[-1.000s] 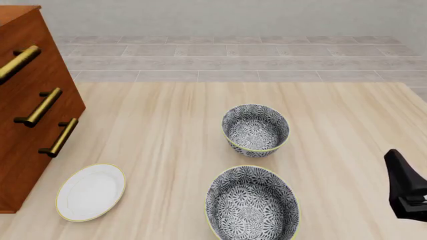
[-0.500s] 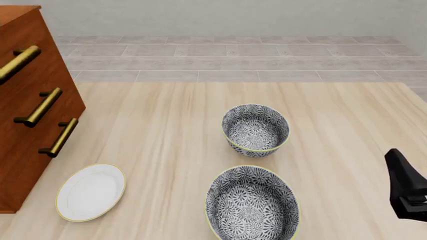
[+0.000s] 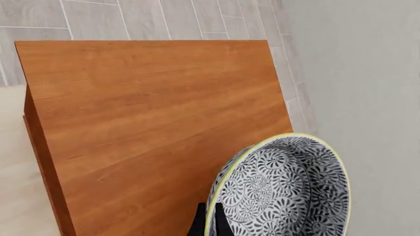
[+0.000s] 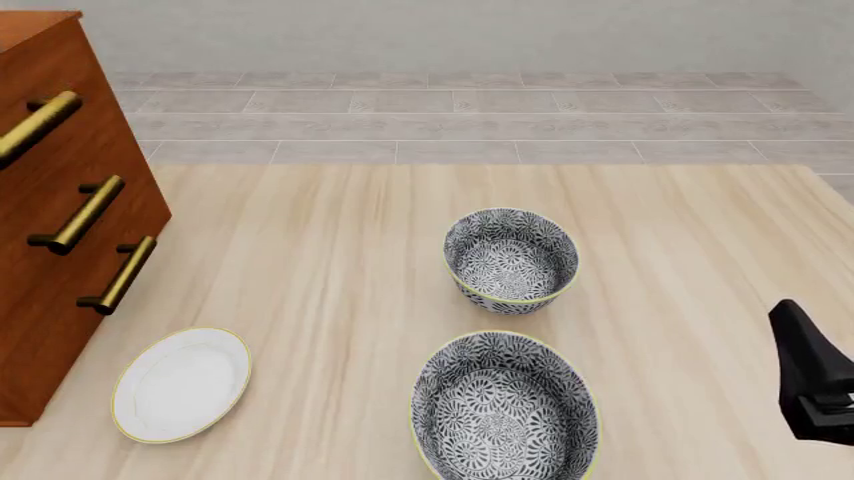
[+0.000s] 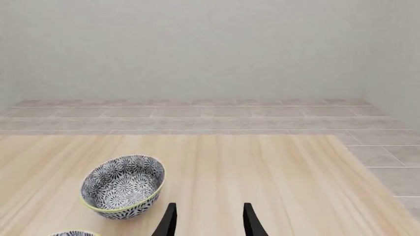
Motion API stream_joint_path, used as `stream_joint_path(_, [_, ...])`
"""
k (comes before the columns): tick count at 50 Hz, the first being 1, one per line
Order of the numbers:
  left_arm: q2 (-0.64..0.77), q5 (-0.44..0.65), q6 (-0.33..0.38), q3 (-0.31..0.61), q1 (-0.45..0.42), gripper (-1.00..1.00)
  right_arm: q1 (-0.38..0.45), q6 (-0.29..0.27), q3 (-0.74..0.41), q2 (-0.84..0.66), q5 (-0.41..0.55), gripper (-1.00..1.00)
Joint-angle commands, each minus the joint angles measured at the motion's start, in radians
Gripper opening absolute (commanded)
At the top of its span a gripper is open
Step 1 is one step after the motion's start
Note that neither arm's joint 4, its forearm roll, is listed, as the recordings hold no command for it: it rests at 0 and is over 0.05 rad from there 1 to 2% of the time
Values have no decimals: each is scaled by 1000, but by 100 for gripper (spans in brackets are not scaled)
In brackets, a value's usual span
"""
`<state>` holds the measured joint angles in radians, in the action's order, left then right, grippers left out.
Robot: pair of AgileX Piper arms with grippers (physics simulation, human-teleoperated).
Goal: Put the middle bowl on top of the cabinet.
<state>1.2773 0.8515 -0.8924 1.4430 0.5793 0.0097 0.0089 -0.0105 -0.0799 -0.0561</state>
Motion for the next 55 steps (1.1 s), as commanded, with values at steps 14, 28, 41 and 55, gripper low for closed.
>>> stream_joint_path(14, [28,-20,1,-9,26,-100,-3,0,-4,-4,-2,100])
stream_joint_path(28, [4,-63,-22,-35,13,100,0,-5,-3,-11,-9,100])
stream_joint_path(41, [-12,-68,-29,-38,12,100,4,-4,1,-6,-5,100])
stream_joint_path(55, [-51,-80,-27,-43,34,100,0,-5,5,-7,-6,100])
